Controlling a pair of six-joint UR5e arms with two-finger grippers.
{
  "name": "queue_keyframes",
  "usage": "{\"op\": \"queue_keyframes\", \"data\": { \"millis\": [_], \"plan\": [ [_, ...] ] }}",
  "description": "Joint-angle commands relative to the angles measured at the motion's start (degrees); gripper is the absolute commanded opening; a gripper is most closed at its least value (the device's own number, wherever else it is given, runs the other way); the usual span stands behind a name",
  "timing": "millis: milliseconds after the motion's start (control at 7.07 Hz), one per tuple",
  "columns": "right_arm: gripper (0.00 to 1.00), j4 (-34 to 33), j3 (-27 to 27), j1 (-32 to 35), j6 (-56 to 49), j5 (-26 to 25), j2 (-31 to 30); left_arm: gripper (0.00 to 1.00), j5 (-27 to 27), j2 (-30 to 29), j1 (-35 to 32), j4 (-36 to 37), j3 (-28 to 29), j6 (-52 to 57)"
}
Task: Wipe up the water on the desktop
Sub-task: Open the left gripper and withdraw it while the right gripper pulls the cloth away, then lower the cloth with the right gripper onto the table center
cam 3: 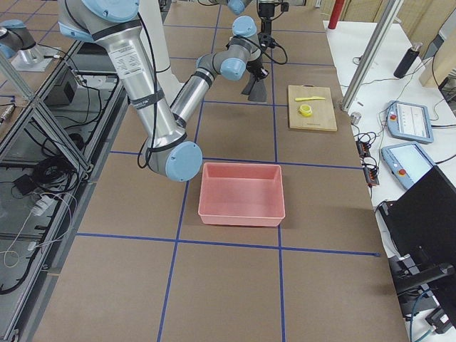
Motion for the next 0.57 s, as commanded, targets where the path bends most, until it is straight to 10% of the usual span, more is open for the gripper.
{"op": "queue_keyframes", "data": {
  "millis": [0,425],
  "plan": [
    [0.0,-10.85,1.02,4.14,-0.3,0.05,-1.03,0.99,0.25,6.63,-5.83,0.12,-2.37,17.02],
    [0.0,-24.3,0.67,4.6,-1.61,-0.03,-0.86,0.99,7.63,10.07,-7.34,0.29,-0.89,17.81]
  ]
}}
